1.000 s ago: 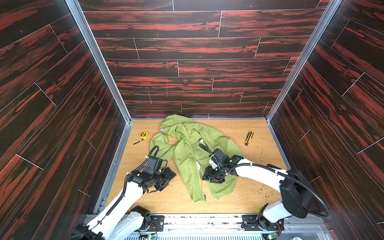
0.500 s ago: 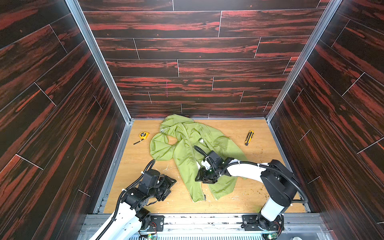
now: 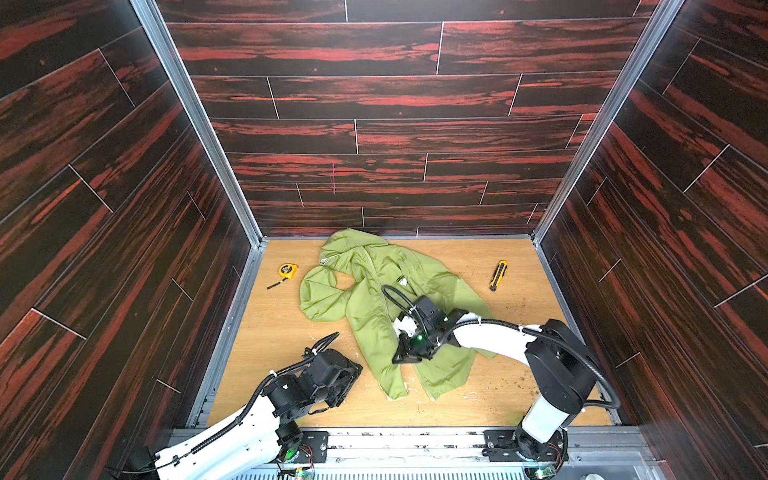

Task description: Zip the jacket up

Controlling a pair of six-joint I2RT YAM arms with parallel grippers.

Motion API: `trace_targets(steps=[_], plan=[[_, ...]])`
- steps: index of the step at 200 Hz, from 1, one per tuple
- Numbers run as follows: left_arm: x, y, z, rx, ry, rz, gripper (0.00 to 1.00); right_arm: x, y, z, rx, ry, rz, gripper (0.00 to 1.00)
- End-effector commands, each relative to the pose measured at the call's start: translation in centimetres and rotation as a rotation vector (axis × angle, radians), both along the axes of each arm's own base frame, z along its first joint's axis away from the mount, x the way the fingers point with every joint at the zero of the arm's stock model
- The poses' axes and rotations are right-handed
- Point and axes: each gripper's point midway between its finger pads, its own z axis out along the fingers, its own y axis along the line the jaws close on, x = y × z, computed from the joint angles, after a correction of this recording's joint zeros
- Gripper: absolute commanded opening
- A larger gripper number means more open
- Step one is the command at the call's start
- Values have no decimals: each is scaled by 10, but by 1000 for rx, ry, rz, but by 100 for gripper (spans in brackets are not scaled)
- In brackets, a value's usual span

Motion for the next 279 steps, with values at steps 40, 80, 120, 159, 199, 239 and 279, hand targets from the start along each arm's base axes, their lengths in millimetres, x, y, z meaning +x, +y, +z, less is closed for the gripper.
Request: trace_targets(steps=[40, 80, 120, 159, 199, 239, 279], plan=[[40, 1, 36, -26, -184, 137, 74, 71, -23, 87, -54, -104, -81, 0], [60, -10, 38, -21, -225, 147, 80, 103, -52, 82, -88, -67, -144, 0], [90, -53, 43, -66, -244, 40, 82, 117, -69, 77, -61, -36, -195, 0], [100, -99, 72, -296, -261, 8, 79, 124, -69, 74, -53, -12, -208, 0], [92, -111, 106, -391, -234, 38, 81, 124, -65, 69, -29, 24, -230, 0], [72, -144, 113, -356, -173, -70, 79, 127, -59, 70, -8, 49, -244, 0], [71, -159, 104, -349, -180, -89, 77, 124, -57, 72, 12, 74, -252, 0]])
